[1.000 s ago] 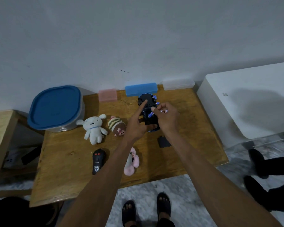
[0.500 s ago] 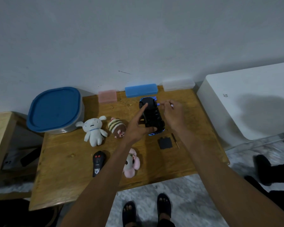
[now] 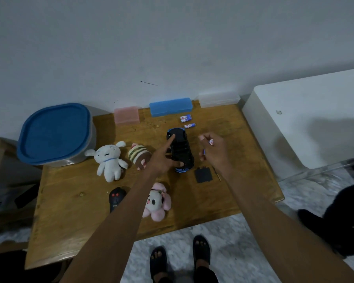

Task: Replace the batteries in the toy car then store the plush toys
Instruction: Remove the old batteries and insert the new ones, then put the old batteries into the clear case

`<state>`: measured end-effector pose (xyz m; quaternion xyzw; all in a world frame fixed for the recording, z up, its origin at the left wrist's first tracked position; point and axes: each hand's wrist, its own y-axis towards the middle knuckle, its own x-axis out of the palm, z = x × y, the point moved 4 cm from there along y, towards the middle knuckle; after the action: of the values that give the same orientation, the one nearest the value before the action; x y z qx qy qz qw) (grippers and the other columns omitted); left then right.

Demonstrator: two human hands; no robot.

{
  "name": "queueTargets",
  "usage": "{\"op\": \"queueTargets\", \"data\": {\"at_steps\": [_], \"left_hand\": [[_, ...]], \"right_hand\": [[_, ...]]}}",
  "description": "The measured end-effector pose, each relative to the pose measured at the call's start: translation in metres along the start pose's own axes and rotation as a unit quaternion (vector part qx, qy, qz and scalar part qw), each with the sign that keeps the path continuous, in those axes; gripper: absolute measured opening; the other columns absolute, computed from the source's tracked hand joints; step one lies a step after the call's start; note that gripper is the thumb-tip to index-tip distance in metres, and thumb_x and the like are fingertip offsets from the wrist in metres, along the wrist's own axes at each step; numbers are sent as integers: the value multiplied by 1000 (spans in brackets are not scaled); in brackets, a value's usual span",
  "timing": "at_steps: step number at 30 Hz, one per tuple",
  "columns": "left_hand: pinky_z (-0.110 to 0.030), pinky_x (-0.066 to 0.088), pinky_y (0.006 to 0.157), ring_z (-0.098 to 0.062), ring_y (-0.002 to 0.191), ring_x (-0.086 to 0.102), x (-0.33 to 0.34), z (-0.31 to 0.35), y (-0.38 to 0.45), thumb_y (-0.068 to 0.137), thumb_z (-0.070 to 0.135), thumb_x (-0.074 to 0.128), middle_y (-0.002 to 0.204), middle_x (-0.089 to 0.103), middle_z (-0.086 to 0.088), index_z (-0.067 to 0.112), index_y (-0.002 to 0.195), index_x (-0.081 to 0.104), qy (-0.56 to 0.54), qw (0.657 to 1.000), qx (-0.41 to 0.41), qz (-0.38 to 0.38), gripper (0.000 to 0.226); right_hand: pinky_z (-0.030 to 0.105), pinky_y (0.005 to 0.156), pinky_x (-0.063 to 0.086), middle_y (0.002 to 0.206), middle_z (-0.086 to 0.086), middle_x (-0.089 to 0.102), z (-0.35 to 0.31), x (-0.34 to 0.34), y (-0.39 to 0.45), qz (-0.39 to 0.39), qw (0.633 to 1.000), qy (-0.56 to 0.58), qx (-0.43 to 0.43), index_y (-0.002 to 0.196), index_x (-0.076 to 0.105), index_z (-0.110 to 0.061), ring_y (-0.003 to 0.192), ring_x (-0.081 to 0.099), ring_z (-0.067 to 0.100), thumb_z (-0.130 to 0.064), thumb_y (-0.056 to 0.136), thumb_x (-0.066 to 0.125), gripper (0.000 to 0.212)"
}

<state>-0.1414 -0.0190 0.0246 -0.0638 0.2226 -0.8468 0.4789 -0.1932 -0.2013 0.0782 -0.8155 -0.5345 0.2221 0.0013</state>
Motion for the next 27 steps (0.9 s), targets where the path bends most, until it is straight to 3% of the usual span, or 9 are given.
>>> {"op": "queueTargets", "data": {"at_steps": [2, 6, 9, 12, 15, 18, 21, 25, 27], "left_hand": [[-51, 43, 112, -28, 139, 44, 2, -4, 2, 73, -10, 81, 155, 40, -7, 36, 157, 24, 13, 1000, -15, -7, 111], [-53, 42, 112, -32, 142, 40, 6, -12, 6, 71, -10, 82, 155, 39, -10, 33, 158, 23, 35, 999, -30, -13, 114], [-52, 42, 112, -31, 143, 39, 5, -11, 8, 72, -5, 84, 157, 38, -10, 32, 159, 20, 91, 995, -35, -8, 114], [-53, 41, 112, -36, 142, 36, 5, 3, 7, 74, 20, 88, 157, 32, -12, 38, 159, 15, 217, 975, -32, 34, 114], [-55, 30, 115, -41, 149, 13, 13, 37, 4, 82, 45, 79, 163, 13, -15, 37, 158, 19, 356, 928, -8, 109, 97], [-51, 29, 116, -38, 150, 16, 27, 70, 23, 88, 49, 71, 162, 23, -14, 36, 156, 29, 345, 922, 79, 159, 81], [-28, 35, 105, -17, 130, 42, 45, 90, 61, 91, 42, 71, 145, 48, -2, 28, 153, 40, 251, 944, 127, 173, 70], [-47, 45, 108, -28, 134, 46, 76, 101, 114, 94, 41, 67, 147, 49, -8, 31, 151, 42, 202, 951, 129, 196, 63], [-47, 43, 111, -28, 137, 45, 87, 100, 141, 96, 38, 65, 149, 48, -7, 32, 150, 43, 185, 953, 116, 210, 59]], "right_hand": [[20, 50, 47, 88, 1, 64, 5, 0, 2, 8, 1000, -8, 1, 111, 65, -16, 64, 62, 13, -21, 103, 54, 15], [26, 66, 47, 94, -6, 61, 11, 0, 9, 1, 1000, -25, 0, 118, 64, -19, 76, 58, 9, -22, 103, 53, 19], [23, 69, 45, 94, -2, 65, 11, -1, 13, 8, 1000, -28, -5, 114, 67, -14, 81, 60, 12, -25, 103, 52, 21], [14, 65, 44, 95, 11, 72, 8, -12, 18, 56, 998, -31, -9, 103, 71, -6, 87, 66, 24, -26, 103, 54, 27], [9, 52, 37, 85, 14, 72, 4, -32, 30, 112, 992, -44, -19, 92, 72, 0, 70, 63, 23, -31, 102, 54, 38], [17, 56, 38, 74, 1, 64, -1, -50, 51, 138, 986, -83, -50, 84, 69, -8, 62, 54, 7, -35, 101, 56, 35], [22, 69, 44, 93, -1, 68, 1, -69, 84, 157, 978, -118, -63, 102, 71, -13, 82, 62, 13, -41, 99, 58, 31], [19, 76, 39, 112, 5, 72, 11, -95, 138, 170, 976, -125, -56, 118, 69, -19, 91, 60, 12, -43, 97, 61, 34], [18, 80, 38, 121, 5, 69, 17, -103, 162, 153, 980, -121, -46, 126, 66, -21, 96, 59, 12, -41, 96, 63, 36]]}}
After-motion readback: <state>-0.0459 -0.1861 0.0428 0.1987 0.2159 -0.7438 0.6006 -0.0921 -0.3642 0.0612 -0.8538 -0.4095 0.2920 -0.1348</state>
